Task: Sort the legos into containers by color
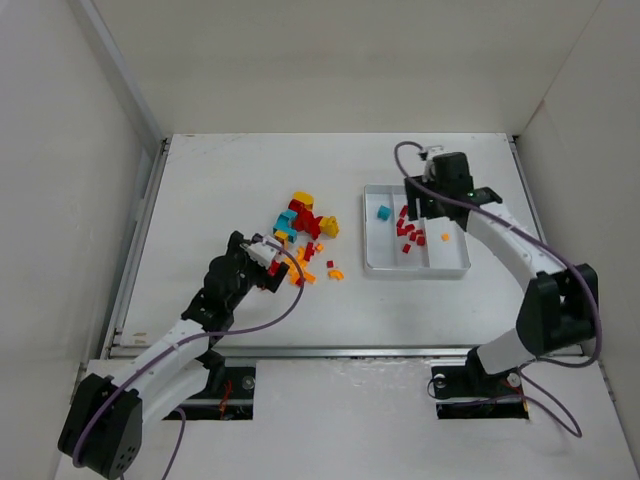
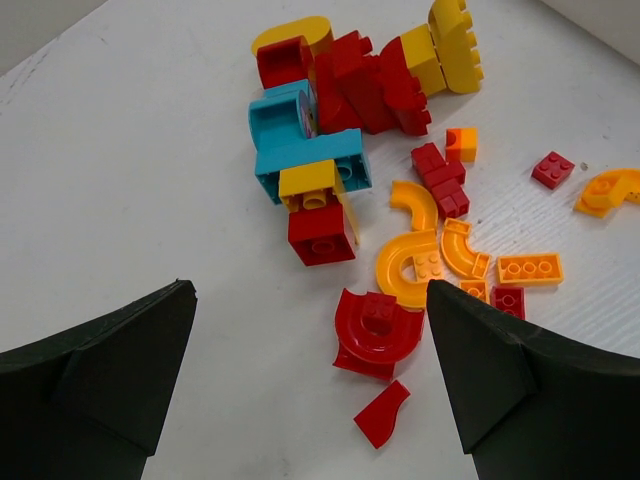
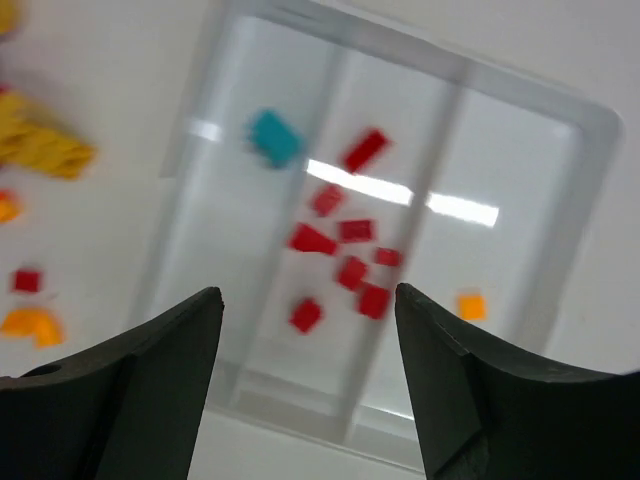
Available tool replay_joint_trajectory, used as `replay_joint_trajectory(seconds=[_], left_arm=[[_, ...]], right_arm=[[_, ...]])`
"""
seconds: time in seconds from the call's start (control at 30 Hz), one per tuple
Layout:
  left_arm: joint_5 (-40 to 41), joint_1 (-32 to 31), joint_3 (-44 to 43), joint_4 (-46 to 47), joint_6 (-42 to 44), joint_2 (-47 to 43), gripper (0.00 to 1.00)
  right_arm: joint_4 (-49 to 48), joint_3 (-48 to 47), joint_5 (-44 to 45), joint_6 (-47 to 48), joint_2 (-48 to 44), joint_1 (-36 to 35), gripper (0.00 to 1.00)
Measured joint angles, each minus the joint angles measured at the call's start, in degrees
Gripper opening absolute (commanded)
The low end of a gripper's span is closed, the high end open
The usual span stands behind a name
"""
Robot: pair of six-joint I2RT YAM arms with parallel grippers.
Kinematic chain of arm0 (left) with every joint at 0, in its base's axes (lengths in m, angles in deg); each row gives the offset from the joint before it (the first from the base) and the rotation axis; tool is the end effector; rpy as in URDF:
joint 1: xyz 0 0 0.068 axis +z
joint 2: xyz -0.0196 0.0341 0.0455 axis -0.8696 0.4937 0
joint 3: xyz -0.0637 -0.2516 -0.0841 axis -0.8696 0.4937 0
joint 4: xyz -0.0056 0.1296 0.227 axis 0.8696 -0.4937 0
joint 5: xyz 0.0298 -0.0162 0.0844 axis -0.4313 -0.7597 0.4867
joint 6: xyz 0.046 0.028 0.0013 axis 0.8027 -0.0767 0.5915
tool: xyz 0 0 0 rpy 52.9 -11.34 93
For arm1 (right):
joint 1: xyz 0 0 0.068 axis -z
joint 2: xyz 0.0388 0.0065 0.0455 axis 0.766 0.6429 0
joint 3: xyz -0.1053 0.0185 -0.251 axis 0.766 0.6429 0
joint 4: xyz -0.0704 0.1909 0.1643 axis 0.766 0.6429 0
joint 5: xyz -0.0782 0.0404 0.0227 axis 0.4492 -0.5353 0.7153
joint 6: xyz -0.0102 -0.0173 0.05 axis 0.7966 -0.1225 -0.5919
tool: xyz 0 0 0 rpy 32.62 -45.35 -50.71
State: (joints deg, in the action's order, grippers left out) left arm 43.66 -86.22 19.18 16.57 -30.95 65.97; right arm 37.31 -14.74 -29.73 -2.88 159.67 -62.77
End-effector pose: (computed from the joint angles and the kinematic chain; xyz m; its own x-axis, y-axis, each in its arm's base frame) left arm 0.1658 -0.0828 0.2028 0.0575 0.3566 -0.9325 0.5037 0.7961 0.3355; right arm 0.3280 0.0729 0.2734 -0.7154 -0.1214 -0.6881 -0.1647 0.9863 -0.0027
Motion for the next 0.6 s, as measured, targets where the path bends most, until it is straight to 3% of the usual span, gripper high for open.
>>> replay_joint_trajectory(seconds=[0.17,0.2,0.27,0.43,0.6], left_arm=[[0.3,0.5,0.9,2.0,-0.6,-0.6,1.00],[0.4,0.5,1.0,2.1,-0.7,-0.6,1.00],[0.4,0.6,1.2,2.7,-0.8,-0.7,1.00],[0.7,0.8,1.9,4.1,-1.0,-1.8,1.00],[1.1,0.8,2.1,4.6,-0.9,-2.3,1.00]], right_arm=[[-3.7,1.2,-2.5,7.3,-4.9,-19.7,0.66],[-4.0,1.3,-3.8,8.7,-4.4,-22.0,0.55],[-3.8,1.2,-5.7,9.9,-0.2,-28.0,0.48],[-1.9,1.1,-7.5,10.5,12.4,-32.5,0.57],[-1.6,0.9,-6.5,9.7,17.6,-36.0,0.59]])
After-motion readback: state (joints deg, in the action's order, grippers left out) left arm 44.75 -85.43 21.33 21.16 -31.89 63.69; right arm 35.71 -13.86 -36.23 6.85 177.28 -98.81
